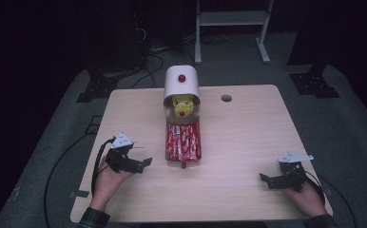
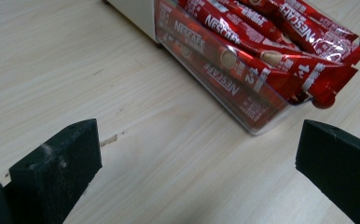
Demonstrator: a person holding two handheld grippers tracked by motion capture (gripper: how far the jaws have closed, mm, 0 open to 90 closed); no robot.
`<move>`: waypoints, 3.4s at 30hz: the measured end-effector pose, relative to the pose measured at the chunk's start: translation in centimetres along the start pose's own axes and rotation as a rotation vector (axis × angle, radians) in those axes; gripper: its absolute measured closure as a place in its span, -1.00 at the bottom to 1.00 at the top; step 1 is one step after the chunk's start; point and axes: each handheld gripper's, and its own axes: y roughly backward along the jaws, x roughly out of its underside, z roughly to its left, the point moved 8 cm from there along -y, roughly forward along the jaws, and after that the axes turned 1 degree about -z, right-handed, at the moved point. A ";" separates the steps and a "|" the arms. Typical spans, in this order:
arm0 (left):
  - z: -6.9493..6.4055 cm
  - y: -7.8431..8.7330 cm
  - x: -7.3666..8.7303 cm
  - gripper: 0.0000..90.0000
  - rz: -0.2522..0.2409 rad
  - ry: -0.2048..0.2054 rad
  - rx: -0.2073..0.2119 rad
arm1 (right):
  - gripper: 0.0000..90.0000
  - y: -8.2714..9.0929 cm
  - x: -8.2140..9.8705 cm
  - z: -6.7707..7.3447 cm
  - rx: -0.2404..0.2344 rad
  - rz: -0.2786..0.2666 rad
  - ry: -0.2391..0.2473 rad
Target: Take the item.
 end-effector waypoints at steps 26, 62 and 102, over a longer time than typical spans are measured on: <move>-0.7 -1.4 -3.2 -1.00 -0.037 -0.015 0.023 | -0.97 0.0 0.0 0.0 0.000 0.000 0.000; -2.0 -3.6 -6.5 -0.89 -0.051 -0.040 0.044 | -0.97 0.0 0.0 0.0 -0.001 0.000 0.000; -5.1 -7.9 -9.1 -0.40 -0.033 -0.072 0.087 | -0.97 0.0 0.0 0.0 0.000 -0.001 -0.001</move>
